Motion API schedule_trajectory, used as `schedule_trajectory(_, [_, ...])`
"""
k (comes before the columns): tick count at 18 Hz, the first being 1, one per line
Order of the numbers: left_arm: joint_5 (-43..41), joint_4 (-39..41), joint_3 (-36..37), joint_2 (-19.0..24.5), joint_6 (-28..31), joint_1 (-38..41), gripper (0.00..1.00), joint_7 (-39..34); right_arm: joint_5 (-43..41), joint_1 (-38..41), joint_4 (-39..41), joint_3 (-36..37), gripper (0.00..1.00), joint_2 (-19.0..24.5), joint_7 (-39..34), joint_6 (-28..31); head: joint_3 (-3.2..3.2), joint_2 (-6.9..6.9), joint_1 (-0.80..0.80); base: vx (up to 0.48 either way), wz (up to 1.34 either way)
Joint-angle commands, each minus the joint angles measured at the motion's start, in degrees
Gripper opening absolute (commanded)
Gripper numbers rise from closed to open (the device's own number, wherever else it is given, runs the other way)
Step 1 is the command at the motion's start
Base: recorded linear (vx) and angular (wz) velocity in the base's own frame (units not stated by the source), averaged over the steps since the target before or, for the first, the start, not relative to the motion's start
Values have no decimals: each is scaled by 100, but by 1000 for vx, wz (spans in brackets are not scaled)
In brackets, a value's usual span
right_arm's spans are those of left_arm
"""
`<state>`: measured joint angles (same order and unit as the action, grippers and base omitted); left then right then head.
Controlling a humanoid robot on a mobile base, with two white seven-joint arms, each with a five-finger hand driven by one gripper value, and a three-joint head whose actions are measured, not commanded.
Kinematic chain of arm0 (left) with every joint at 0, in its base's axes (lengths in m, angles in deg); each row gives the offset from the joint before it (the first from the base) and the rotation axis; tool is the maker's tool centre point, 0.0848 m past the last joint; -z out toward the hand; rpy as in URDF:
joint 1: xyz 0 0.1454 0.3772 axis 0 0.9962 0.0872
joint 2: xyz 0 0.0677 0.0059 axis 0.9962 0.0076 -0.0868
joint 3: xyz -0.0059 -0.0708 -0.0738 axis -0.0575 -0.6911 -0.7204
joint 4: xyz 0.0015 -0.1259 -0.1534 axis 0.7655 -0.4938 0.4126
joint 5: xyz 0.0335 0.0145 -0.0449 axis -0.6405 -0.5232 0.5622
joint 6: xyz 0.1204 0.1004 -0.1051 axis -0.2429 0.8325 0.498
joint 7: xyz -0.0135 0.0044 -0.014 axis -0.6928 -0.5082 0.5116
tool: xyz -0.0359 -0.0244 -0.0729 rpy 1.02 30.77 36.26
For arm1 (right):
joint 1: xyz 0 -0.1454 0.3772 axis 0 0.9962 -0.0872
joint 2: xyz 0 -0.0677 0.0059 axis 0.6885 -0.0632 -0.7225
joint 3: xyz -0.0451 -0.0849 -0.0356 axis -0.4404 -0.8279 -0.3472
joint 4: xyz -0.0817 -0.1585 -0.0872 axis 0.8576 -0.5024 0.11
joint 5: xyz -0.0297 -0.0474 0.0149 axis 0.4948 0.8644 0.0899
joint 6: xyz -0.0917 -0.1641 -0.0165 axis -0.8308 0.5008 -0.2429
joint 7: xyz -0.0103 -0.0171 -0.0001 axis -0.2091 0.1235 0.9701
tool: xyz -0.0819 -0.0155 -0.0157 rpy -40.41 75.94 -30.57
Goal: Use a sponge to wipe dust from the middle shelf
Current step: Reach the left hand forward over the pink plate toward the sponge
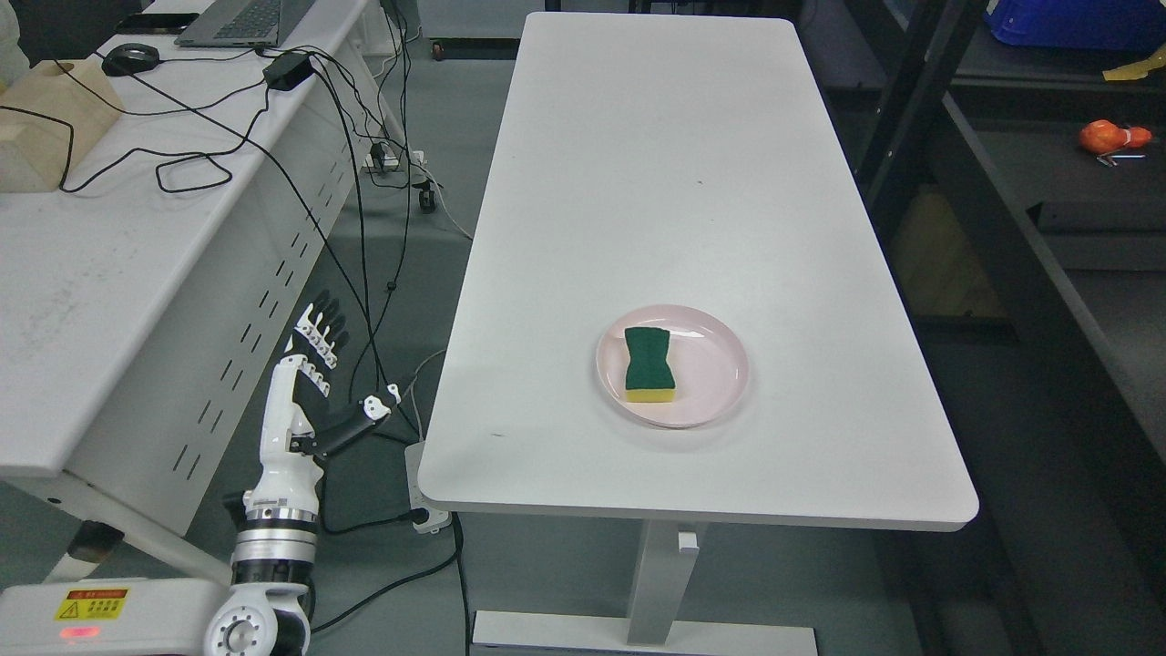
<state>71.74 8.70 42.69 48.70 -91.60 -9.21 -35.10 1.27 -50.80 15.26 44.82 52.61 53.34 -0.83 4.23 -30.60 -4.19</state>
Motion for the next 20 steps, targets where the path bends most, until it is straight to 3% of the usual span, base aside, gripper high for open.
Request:
schedule_trajectory(1, [30, 284, -7, 100, 5, 61, 97, 8, 0, 0, 100, 0, 100, -100, -3, 3, 0, 0, 0, 0, 0])
schedule_trajectory(4, [30, 197, -16, 100, 14, -35, 97, 69, 0, 0, 100, 0, 100, -100, -3, 3, 0, 0, 0, 0, 0])
schedule_trajectory(6, [-39, -118, -60, 515, -73, -411, 97, 375, 0, 0, 100, 0, 100, -100, -3, 3, 0, 0, 0, 0, 0])
schedule_trajectory(8, [-625, -1046, -60, 1288, -1017, -938, 97, 815, 0, 0, 100, 0, 100, -100, -3, 3, 0, 0, 0, 0, 0])
schedule_trajectory(10, [-1975, -2075, -60, 1895, -2256, -1553, 97, 1105, 0, 0, 100, 0, 100, -100, -3, 3, 0, 0, 0, 0, 0])
schedule_trajectory(11, [-3035, -2454, 1, 2151, -2802, -1869, 97, 1411, 0, 0, 100, 0, 100, -100, -3, 3, 0, 0, 0, 0, 0])
schedule_trajectory(13, [-4508, -2493, 220, 2145, -3324, -2057, 95, 2368, 0, 0, 100, 0, 100, -100, -3, 3, 0, 0, 0, 0, 0])
schedule_trajectory(18, [-4610, -2528, 282, 1687, -3404, -2751, 98, 2645, 0, 0, 100, -8, 100, -100, -3, 3, 0, 0, 0, 0, 0])
schedule_trajectory(20, [-4855, -2546, 894, 1705, -3413, -3092, 95, 2855, 0, 0, 100, 0, 100, -100, -3, 3, 0, 0, 0, 0, 0])
